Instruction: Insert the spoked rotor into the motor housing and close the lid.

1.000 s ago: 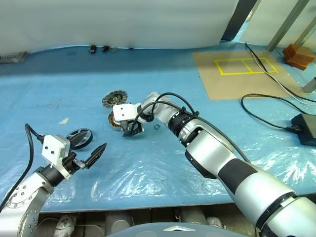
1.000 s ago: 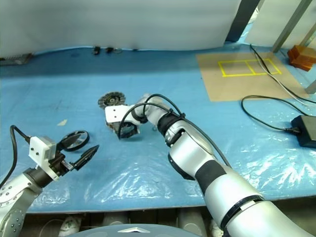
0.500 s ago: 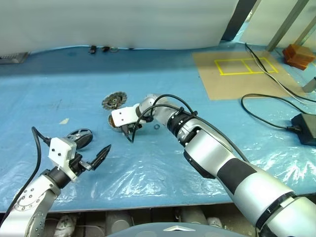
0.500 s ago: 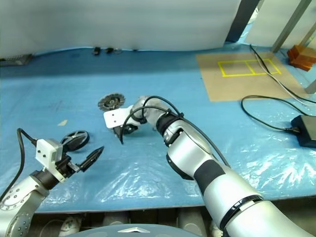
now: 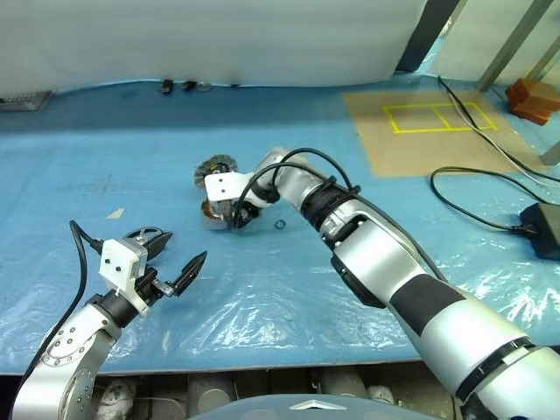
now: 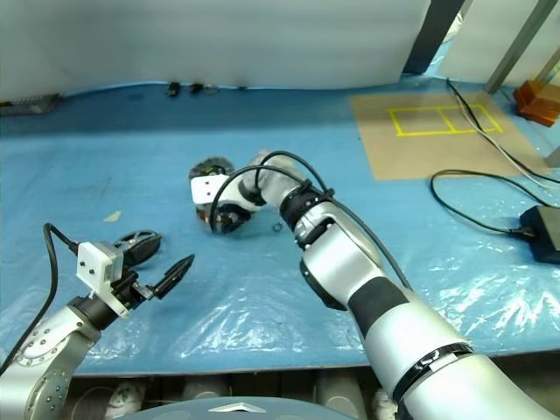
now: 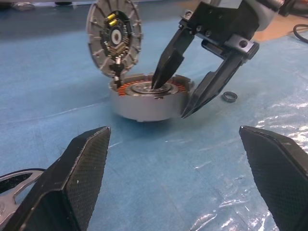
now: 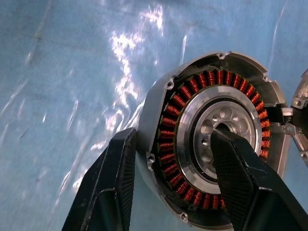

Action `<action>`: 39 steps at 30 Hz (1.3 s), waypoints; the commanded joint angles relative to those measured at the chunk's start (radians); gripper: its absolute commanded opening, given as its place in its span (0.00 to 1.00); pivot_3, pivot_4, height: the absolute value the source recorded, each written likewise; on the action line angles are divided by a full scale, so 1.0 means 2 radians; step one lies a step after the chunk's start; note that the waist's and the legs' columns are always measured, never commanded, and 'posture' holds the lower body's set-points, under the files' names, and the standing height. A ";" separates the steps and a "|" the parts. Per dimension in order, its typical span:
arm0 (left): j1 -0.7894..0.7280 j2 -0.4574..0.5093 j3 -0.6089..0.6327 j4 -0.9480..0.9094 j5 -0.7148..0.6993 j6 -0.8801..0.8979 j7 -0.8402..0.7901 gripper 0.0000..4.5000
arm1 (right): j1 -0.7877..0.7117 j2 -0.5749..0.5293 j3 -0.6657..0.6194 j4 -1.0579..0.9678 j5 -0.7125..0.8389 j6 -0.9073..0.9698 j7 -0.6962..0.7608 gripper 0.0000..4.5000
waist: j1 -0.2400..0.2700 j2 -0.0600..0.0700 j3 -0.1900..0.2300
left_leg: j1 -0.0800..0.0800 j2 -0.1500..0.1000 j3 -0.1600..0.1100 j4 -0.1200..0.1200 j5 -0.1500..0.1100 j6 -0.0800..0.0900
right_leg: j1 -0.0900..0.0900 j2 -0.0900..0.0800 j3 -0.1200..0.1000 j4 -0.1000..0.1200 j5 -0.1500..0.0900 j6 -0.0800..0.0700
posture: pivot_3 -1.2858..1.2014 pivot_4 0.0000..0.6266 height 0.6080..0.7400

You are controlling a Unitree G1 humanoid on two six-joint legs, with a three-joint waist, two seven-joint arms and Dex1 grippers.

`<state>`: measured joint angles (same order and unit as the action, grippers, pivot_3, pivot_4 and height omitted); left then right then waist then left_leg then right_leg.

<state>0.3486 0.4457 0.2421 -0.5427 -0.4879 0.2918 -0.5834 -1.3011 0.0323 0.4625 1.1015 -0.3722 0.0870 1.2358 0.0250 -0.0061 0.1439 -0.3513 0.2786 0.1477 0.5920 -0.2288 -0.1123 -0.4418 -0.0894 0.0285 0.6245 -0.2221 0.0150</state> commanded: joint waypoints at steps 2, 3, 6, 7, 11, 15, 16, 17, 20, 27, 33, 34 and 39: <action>-0.019 0.007 -0.013 -0.001 -0.008 0.003 -0.013 1.00 | 0.048 -0.037 0.009 -0.148 0.005 0.110 0.051 0.49 | 0.004 0.000 0.000 | 0.000 0.000 0.000 0.000 0.000 0.000 | 0.000 0.000 0.000 0.000 0.000 0.000 | 0.52 0.24 1.00; -0.025 0.010 -0.013 0.004 -0.009 0.004 -0.016 1.00 | 0.063 -0.046 0.017 -0.185 0.002 0.132 0.060 0.49 | 0.006 0.000 0.000 | 0.000 0.000 0.000 0.000 0.000 0.000 | 0.000 0.000 0.000 0.000 0.000 0.000 | 0.52 0.24 1.00; -0.042 0.018 -0.015 0.016 -0.010 0.008 -0.025 1.00 | 0.092 -0.064 0.043 -0.253 -0.012 0.192 0.068 0.49 | 0.007 0.000 0.000 | 0.001 0.000 0.000 0.000 0.000 0.000 | 0.000 0.000 0.000 0.001 0.000 0.000 | 0.52 0.24 1.00; -0.048 0.020 -0.015 0.020 -0.011 0.010 -0.027 1.00 | 0.098 -0.068 0.050 -0.272 -0.013 0.213 0.072 0.49 | 0.007 0.000 0.000 | 0.001 0.000 0.000 0.000 0.000 0.000 | 0.000 0.000 0.000 0.001 0.000 0.000 | 0.52 0.24 1.00; -0.069 0.029 -0.016 0.035 -0.015 0.017 -0.039 1.00 | 0.127 -0.079 0.089 -0.370 -0.011 0.316 0.103 0.49 | 0.008 0.000 0.000 | 0.001 0.000 0.000 0.000 0.000 0.000 | 0.001 0.000 0.000 0.001 0.000 0.000 | 0.52 0.24 1.00; -0.081 0.034 -0.019 0.046 -0.018 0.019 -0.047 1.00 | 0.146 -0.066 0.138 -0.409 -0.008 0.415 0.102 0.49 | 0.006 -0.001 -0.001 | 0.002 0.000 0.000 0.000 0.000 -0.001 | 0.001 0.000 0.001 0.001 0.000 0.000 | 0.52 0.24 1.00; -0.083 0.034 -0.019 0.047 -0.018 0.020 -0.047 1.00 | 0.146 -0.062 0.145 -0.408 -0.005 0.431 0.098 0.49 | 0.005 -0.001 -0.001 | 0.003 0.000 0.000 0.000 0.000 -0.001 | 0.002 0.000 0.001 0.001 0.000 0.000 | 0.52 0.24 1.00; -0.084 0.035 -0.020 0.049 -0.017 0.020 -0.049 1.00 | 0.145 -0.055 0.152 -0.404 -0.001 0.454 0.095 0.49 | 0.005 -0.001 -0.001 | 0.003 0.000 0.000 0.000 -0.001 -0.002 | 0.002 0.000 0.001 0.001 0.000 0.000 | 0.52 0.24 1.00; -0.087 0.040 -0.020 0.056 -0.011 0.017 -0.056 1.00 | 0.145 -0.026 0.167 -0.388 0.014 0.499 0.079 0.49 | 0.005 -0.001 -0.002 | 0.007 0.000 0.000 -0.002 -0.001 -0.002 | 0.004 0.000 0.001 0.001 0.000 0.000 | 0.52 0.24 1.00; -0.087 0.043 -0.020 0.055 -0.011 0.016 -0.059 1.00 | 0.142 0.000 0.165 -0.325 0.021 0.484 0.026 0.60 | -0.004 0.001 -0.007 | 0.012 -0.001 0.001 -0.006 -0.001 -0.002 | 0.009 0.000 0.001 0.000 0.000 0.000 | 0.52 0.24 1.00; -0.087 0.039 -0.025 0.054 -0.010 0.013 -0.058 1.00 | 0.086 -0.018 0.151 -0.332 0.059 0.482 0.065 0.87 | -0.003 0.002 -0.006 | 0.013 -0.001 0.000 -0.005 -0.001 -0.002 | 0.010 0.000 0.002 0.000 0.000 -0.001 | 0.52 0.24 1.00; -0.090 0.038 -0.026 0.055 -0.010 0.013 -0.057 1.00 | 0.074 -0.022 0.146 -0.336 0.067 0.483 0.069 0.87 | -0.003 0.002 -0.006 | 0.012 -0.001 0.000 -0.005 -0.001 -0.002 | 0.009 0.000 0.002 0.000 0.000 -0.001 | 0.52 0.24 1.00; -0.103 0.040 -0.029 0.063 -0.009 0.012 -0.062 1.00 | 0.018 -0.058 0.112 -0.396 0.125 0.511 0.100 0.87 | 0.001 0.002 -0.006 | 0.007 -0.001 0.000 -0.005 -0.001 -0.003 | 0.003 0.001 0.001 0.000 0.000 -0.001 | 0.52 0.24 1.00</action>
<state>0.1529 0.5206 0.1842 -0.4076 -0.5051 0.3344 -0.6969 -1.2094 -0.0718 0.7277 0.3875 -0.1677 1.0897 1.4042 0.0275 -0.0018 0.1327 -0.3387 0.2767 0.1484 0.5827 -0.2298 -0.1174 -0.4367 -0.0880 0.0311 0.6251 -0.2206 0.0166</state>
